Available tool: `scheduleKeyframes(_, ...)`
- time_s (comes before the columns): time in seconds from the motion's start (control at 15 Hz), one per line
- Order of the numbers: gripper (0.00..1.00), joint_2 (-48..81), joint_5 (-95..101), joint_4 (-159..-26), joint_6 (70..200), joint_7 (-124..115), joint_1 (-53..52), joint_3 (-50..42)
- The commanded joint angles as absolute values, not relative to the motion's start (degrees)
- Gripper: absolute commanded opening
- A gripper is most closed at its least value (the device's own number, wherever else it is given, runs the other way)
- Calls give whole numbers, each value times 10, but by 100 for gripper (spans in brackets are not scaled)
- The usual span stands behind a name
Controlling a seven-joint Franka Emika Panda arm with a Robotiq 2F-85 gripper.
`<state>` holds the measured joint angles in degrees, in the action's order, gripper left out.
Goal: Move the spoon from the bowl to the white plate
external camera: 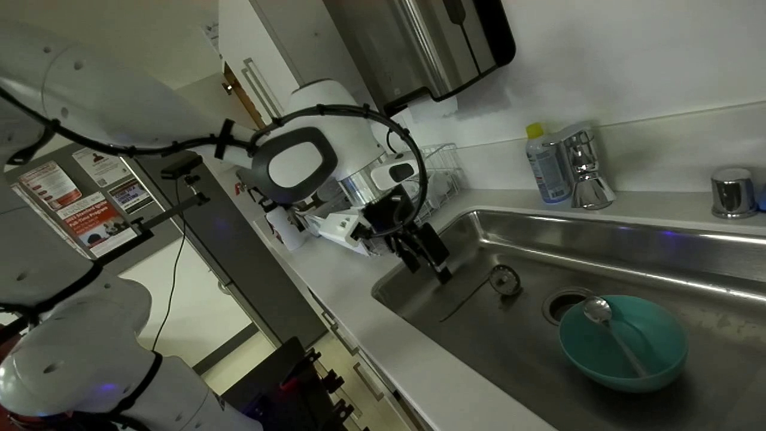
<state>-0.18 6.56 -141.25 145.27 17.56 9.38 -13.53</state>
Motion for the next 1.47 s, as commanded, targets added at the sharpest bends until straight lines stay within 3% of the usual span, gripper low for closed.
scheduleKeyframes(0.0,100,-3,66,-1411,1451,175,101,-127)
scheduleKeyframes(0.53,100,162,68,-1308,1586,361,168,-119)
scheduleKeyframes(0.73,100,209,23,-1279,1622,492,236,-65)
scheduleKeyframes(0.93,100,250,-41,-1242,1616,629,344,47)
scheduleKeyframes(1.4,100,248,-49,-1255,1612,620,310,12)
